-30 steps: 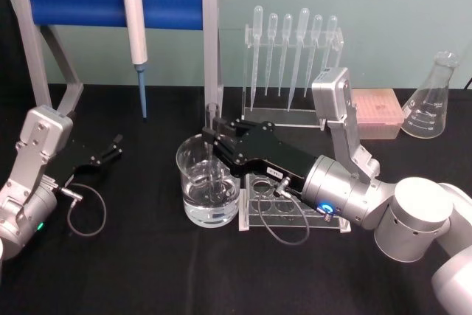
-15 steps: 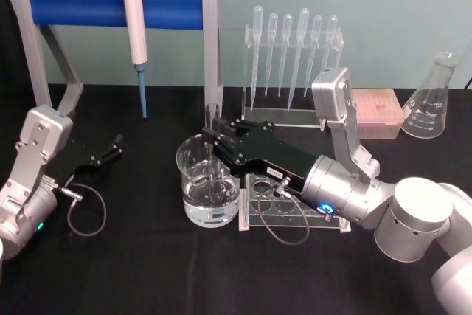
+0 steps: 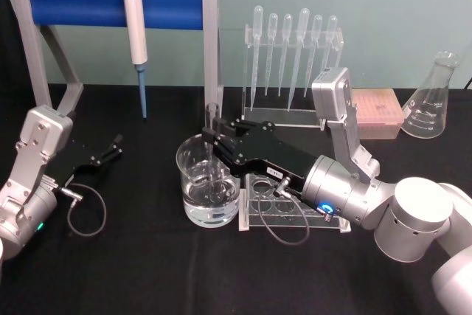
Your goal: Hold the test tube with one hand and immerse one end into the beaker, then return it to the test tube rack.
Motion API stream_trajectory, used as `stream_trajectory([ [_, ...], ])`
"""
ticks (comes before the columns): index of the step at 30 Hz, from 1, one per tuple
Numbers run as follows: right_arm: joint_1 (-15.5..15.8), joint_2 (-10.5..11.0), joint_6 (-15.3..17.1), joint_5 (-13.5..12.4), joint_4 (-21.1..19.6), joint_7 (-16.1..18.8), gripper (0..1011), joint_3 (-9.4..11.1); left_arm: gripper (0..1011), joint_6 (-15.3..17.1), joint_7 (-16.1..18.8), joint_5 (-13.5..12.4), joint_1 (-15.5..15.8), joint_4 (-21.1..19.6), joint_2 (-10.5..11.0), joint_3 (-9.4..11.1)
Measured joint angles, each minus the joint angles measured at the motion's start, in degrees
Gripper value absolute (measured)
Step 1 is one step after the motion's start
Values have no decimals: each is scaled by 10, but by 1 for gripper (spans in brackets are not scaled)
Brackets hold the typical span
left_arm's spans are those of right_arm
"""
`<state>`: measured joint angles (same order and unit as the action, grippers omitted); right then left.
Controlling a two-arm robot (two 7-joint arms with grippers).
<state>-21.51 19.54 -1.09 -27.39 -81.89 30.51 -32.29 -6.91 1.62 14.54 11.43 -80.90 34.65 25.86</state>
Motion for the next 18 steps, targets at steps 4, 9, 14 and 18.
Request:
stream_trajectory([
  [4, 0, 0, 0, 0, 0, 0, 222, 0, 1000, 0, 0, 0, 0, 0, 0, 0],
  [9, 0, 0, 0, 0, 0, 0, 223, 0, 1000, 0, 0, 0, 0, 0, 0, 0],
  [14, 0, 0, 0, 0, 0, 0, 223, 0, 1000, 0, 0, 0, 0, 0, 0, 0],
  [18, 0, 0, 0, 0, 0, 0, 223, 0, 1000, 0, 0, 0, 0, 0, 0, 0],
])
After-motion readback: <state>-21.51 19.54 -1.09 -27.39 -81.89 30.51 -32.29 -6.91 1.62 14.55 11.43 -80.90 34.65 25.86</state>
